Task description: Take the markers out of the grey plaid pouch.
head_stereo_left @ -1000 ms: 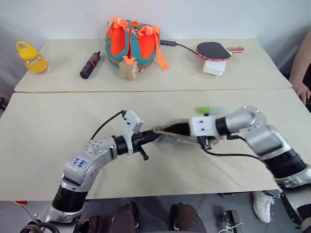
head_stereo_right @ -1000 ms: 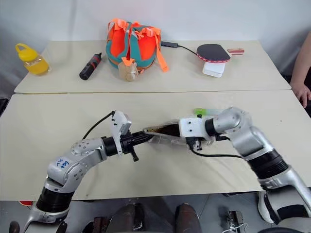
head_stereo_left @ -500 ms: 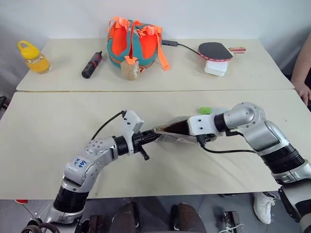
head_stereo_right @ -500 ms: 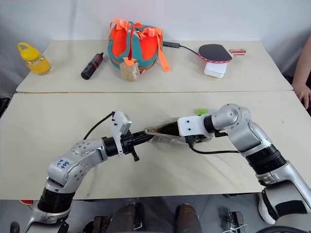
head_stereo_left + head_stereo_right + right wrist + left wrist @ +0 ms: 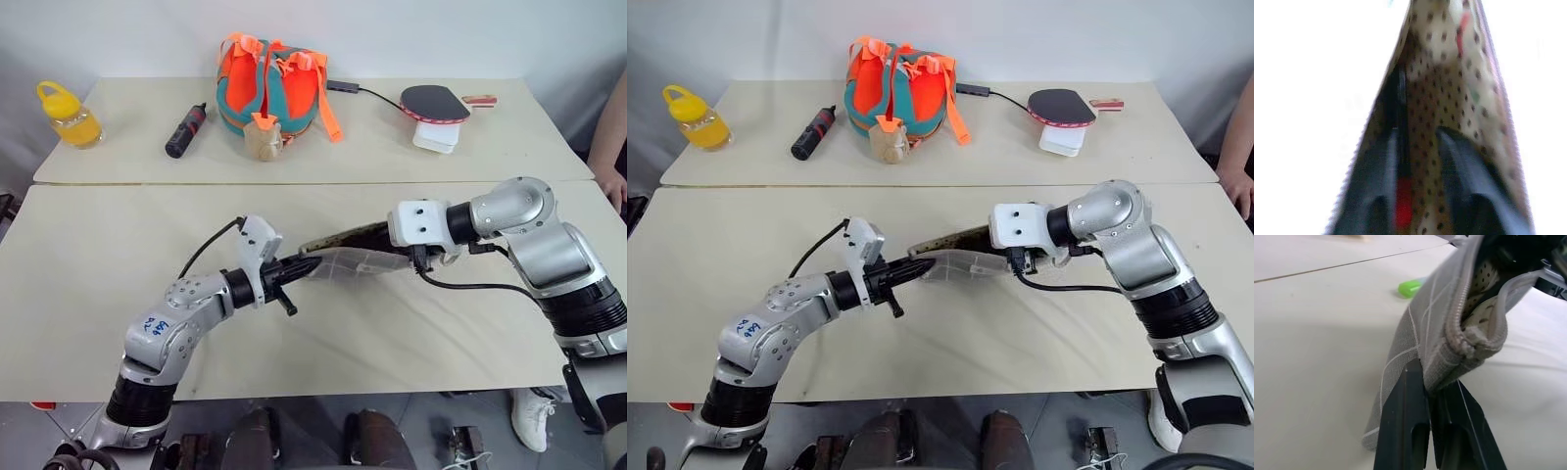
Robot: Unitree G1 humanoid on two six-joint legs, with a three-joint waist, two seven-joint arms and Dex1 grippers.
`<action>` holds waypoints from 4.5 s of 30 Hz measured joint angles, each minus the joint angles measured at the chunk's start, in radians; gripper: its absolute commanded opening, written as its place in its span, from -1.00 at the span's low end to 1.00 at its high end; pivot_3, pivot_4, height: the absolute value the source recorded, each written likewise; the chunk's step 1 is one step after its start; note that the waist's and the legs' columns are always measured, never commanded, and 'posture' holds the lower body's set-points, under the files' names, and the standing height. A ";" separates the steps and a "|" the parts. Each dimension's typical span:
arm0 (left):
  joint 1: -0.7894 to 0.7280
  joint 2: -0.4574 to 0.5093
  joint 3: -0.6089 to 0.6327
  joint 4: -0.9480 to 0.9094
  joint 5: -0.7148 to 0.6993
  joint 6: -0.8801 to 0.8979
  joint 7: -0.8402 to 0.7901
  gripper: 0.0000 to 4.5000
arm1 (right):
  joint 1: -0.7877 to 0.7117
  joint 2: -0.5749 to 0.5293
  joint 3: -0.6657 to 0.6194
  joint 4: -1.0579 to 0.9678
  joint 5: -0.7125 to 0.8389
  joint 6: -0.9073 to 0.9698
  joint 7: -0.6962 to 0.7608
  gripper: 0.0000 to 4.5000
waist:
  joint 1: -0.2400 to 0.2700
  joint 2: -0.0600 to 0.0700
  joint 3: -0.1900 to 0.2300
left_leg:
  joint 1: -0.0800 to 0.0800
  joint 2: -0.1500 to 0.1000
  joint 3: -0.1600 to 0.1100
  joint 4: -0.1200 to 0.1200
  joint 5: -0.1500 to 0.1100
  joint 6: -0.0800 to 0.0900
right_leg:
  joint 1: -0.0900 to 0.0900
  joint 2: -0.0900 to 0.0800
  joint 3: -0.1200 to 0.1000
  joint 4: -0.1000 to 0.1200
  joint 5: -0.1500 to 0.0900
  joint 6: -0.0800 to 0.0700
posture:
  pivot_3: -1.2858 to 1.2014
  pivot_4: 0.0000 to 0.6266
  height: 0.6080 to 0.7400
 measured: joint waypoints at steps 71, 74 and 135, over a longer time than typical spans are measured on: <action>0.010 -0.020 0.007 -0.002 -0.019 0.064 0.024 -1.00 | 0.000 0.028 0.023 0.110 -0.141 -0.134 -0.058 -0.13 | -0.001 0.000 0.000 | 0.000 0.000 0.000 0.001 0.000 0.000 | 0.000 0.000 0.000 0.001 0.000 0.000 | 0.03 -0.52 1.00; 0.007 -0.047 0.033 0.012 -0.053 0.095 0.024 -1.00 | 0.006 0.037 0.023 0.090 -0.141 -0.114 -0.055 -0.13 | -0.001 0.000 0.000 | 0.000 0.000 0.000 0.001 0.000 0.000 | 0.000 0.000 0.000 0.001 0.000 0.000 | 0.03 -0.52 1.00; -0.128 -0.143 0.107 0.075 -0.236 0.348 0.132 -1.00 | -0.032 -0.033 -0.021 0.053 -0.144 -0.155 0.004 -0.98 | 0.000 0.000 0.000 | 0.000 0.000 0.000 0.000 0.000 0.000 | 0.000 0.000 0.000 0.000 0.000 0.000 | 0.03 -0.52 1.00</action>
